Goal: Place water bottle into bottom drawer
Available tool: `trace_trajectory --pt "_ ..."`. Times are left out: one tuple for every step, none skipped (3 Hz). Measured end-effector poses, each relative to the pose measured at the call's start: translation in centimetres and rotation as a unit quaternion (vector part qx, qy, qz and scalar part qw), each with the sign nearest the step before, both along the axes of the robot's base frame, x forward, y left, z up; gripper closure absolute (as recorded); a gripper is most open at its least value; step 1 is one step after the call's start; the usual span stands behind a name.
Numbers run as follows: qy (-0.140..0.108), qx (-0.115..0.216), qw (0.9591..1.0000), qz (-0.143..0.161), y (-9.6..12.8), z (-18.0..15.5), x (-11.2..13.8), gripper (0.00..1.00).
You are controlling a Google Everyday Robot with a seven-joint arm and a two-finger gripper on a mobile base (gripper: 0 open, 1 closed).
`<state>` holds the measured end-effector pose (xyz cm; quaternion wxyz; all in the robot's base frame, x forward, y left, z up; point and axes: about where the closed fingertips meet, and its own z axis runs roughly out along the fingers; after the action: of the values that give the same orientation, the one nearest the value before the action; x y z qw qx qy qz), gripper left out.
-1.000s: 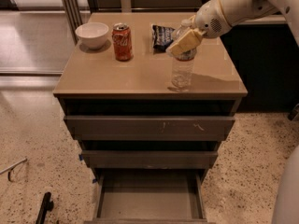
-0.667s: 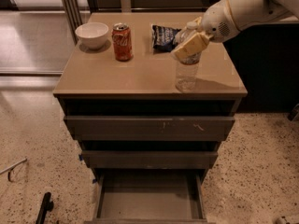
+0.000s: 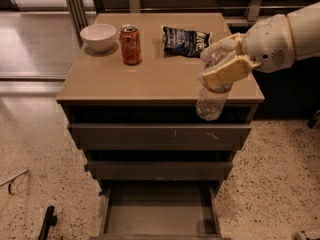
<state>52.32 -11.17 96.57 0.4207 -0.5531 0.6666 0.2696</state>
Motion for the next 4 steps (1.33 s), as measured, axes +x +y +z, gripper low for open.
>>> trace_trajectory --pt "0.009 0.005 0.9999 -0.014 -1.5 -0.5 -1.3 1.0" --pt "0.014 0.004 0.9999 -0.009 -0.9 -1.2 -2.1 1.0" --pt "0.011 0.014 0.9998 -0.004 -0.1 -4.4 -4.2 1.0" --pt "0.015 0.016 0.9997 0.007 0.5 -12.4 -6.1 1.0"
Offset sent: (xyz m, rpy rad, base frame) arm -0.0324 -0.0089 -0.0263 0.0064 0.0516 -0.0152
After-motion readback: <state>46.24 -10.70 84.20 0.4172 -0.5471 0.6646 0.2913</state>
